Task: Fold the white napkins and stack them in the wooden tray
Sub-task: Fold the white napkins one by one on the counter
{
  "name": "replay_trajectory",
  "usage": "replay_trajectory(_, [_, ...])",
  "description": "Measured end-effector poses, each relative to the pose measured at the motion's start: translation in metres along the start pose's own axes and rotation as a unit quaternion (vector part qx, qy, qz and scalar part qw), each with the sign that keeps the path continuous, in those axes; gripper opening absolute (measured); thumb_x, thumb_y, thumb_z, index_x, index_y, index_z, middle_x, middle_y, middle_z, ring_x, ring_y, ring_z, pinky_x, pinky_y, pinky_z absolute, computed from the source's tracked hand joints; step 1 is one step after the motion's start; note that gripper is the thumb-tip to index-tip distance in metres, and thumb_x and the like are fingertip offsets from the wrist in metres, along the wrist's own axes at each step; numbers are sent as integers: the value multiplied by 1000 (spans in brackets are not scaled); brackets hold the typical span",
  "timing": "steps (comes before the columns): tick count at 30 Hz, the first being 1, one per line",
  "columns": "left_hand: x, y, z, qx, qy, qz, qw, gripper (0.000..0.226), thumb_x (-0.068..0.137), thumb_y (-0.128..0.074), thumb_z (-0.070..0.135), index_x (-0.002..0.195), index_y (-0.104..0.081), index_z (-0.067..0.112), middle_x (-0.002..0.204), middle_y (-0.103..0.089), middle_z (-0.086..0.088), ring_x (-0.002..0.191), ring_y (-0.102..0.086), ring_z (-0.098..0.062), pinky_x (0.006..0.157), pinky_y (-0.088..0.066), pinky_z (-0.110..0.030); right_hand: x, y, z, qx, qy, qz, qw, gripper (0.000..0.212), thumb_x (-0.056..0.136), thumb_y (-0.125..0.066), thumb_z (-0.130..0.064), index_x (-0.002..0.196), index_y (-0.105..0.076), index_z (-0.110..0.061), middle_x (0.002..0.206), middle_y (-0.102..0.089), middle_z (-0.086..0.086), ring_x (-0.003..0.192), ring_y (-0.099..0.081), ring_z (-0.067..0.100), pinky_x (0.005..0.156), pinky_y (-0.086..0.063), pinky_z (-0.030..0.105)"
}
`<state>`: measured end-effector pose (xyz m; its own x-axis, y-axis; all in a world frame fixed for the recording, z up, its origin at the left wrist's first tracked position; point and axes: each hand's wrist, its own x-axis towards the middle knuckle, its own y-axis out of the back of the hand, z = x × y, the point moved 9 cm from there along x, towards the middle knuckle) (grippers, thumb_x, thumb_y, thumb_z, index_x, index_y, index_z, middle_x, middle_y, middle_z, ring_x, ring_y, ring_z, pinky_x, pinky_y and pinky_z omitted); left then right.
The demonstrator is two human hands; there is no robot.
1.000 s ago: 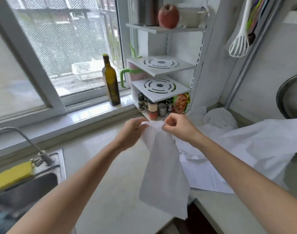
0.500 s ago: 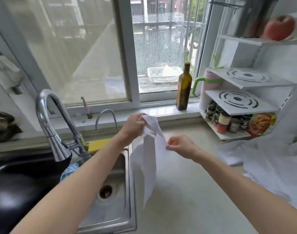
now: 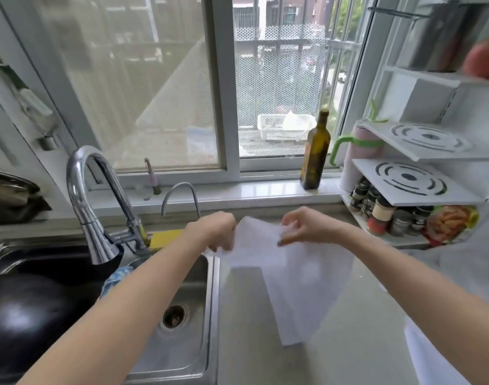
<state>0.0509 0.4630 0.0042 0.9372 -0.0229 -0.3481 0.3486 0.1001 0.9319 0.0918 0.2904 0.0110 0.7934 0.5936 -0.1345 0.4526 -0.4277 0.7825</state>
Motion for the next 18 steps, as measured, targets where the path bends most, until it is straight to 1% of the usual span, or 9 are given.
replay_trajectory(1, [3,-6,3,-15,5,-30,999,5,76,-64,5,71,-65,6,80,-70,-13,66,-70,-23,66,-60,-36,-2,-7,10,-58,-21,-73,995,23,67,-83,-38,71,-64,-25,60,-57,-16,54,-50,-2,52,-39,19])
replay_trajectory(3, [10,-7,15,-13,-12,-38,999,14,76,-63,5,64,-62,10,72,-67,-13,61,-67,-19,60,-53,-29,-6,-15,36,-163,-85,-181,966,22,67,-82,-29,61,-62,-23,59,-55,-8,55,-50,9,50,-38,21])
replay_trajectory(5, [20,0,30,-10,-31,-5,999,10,80,-62,5,73,-70,8,75,-66,-15,69,-64,-25,61,-48,-28,-3,-8,58,-221,-133,-186,948,24,71,-75,-15,57,-56,-18,61,-55,2,59,-53,19,50,-41,22])
replay_trajectory(7, [32,14,39,-29,-22,58,998,14,88,-57,8,86,-68,0,89,-66,-20,88,-64,-35,73,-50,-33,8,20,63,-259,-141,-80,952,14,80,-59,-8,67,-56,-12,76,-59,11,74,-59,27,61,-45,27])
replay_trajectory(9, [38,39,43,-24,0,159,987,19,95,-47,5,96,-64,-2,102,-64,-21,100,-61,-37,83,-48,-38,14,60,59,-272,-133,77,950,14,88,-45,-4,90,-57,-10,95,-63,15,89,-62,34,70,-45,34])
replay_trajectory(11, [36,70,49,3,4,278,961,27,92,-37,-7,99,-62,0,104,-64,-20,111,-56,-35,89,-47,-39,11,96,53,-246,-109,225,936,15,88,-38,1,90,-47,-11,90,-63,18,81,-61,36,63,-41,37])
replay_trajectory(13, [32,92,52,8,-3,354,935,33,91,-31,-11,103,-60,0,105,-62,-21,124,-46,-34,93,-45,-39,1,123,43,-251,-84,338,903,18,87,-37,6,86,-45,-10,76,-63,18,69,-61,36,55,-40,36])
replay_trajectory(15, [33,99,50,7,-6,372,928,33,96,-29,-6,114,-56,-1,118,-58,-20,140,-28,-34,105,-37,-40,-11,134,32,-278,-51,403,871,20,87,-40,9,92,-50,-6,68,-61,17,61,-60,36,52,-45,37])
replay_trajectory(18, [38,85,48,13,-6,337,941,32,101,-28,1,123,-52,0,131,-52,-18,146,-13,-33,111,-30,-40,-25,126,23,-333,-9,404,852,25,83,-46,13,98,-55,-4,60,-58,17,54,-59,35,49,-44,35])
